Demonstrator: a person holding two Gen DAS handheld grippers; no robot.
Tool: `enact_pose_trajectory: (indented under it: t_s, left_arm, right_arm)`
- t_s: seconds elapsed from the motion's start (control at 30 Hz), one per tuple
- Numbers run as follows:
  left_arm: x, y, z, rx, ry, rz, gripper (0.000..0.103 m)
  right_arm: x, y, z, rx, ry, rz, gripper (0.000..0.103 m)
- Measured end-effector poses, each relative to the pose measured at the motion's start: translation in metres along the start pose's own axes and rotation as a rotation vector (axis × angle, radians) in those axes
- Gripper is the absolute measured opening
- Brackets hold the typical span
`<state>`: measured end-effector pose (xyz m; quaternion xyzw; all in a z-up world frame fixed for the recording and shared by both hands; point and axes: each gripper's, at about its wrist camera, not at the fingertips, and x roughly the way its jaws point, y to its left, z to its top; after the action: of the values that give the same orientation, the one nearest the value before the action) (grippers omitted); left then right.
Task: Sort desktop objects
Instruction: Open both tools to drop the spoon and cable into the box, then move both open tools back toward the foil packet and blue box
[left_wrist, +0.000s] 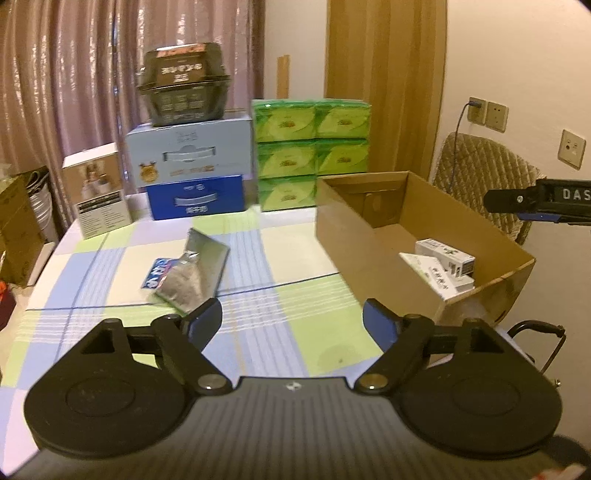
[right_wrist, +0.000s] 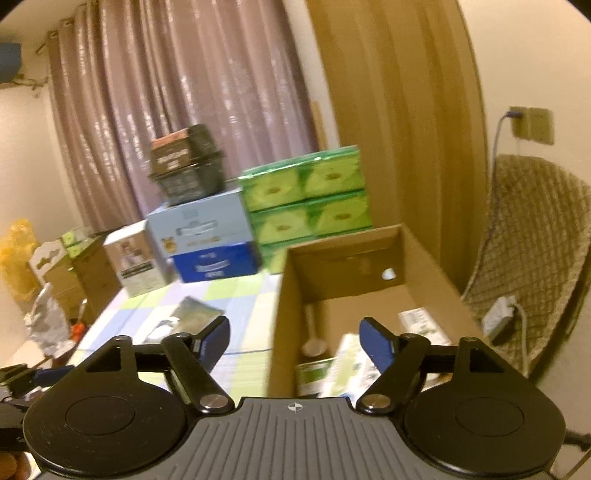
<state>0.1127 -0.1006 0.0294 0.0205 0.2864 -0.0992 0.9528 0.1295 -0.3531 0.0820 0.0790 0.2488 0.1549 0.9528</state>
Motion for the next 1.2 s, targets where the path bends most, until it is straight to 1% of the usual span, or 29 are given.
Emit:
enact_pose_trajectory:
  t_s: [0.03, 0.17, 0.3, 0.37, 0.47, 0.63, 0.77, 1.07, 1.2]
  left_arm:
    - [-0.003, 0.004, -0.002, -0.003, 0.003, 0.006, 0.084]
    - [-0.015, 0.019, -0.009, -0.009, 0.013, 0.032, 0.085]
    - [-0.025, 0.032, -0.016, -0.007, 0.023, 0.057, 0.087]
    - [-0.03, 0.037, -0.018, -0.008, 0.027, 0.063, 0.088]
    - [-0.036, 0.046, -0.023, -0.009, 0.029, 0.077, 0.089]
    - [-0.04, 0.063, -0.031, -0.027, 0.042, 0.097, 0.092]
    - [-0.042, 0.072, -0.037, -0.037, 0.051, 0.107, 0.095]
    - [-0.043, 0.092, -0.048, -0.05, 0.072, 0.133, 0.101]
    - [-0.041, 0.102, -0.051, -0.051, 0.081, 0.147, 0.102]
  right_arm:
    - [0.0, 0.007, -0.002, -0.008, 0.003, 0.012, 0.08]
    - [-0.001, 0.032, -0.008, -0.028, 0.011, 0.05, 0.084]
    - [-0.001, 0.05, -0.014, -0.038, 0.024, 0.076, 0.085]
    - [0.0, 0.057, -0.017, -0.043, 0.031, 0.082, 0.088]
    - [0.0, 0.065, -0.02, -0.049, 0.041, 0.09, 0.092]
    - [0.002, 0.075, -0.029, -0.048, 0.061, 0.1, 0.094]
    - [0.007, 0.085, -0.036, -0.059, 0.08, 0.103, 0.101]
    - [0.023, 0.103, -0.05, -0.074, 0.124, 0.112, 0.101]
    - [0.031, 0.107, -0.052, -0.075, 0.138, 0.115, 0.101]
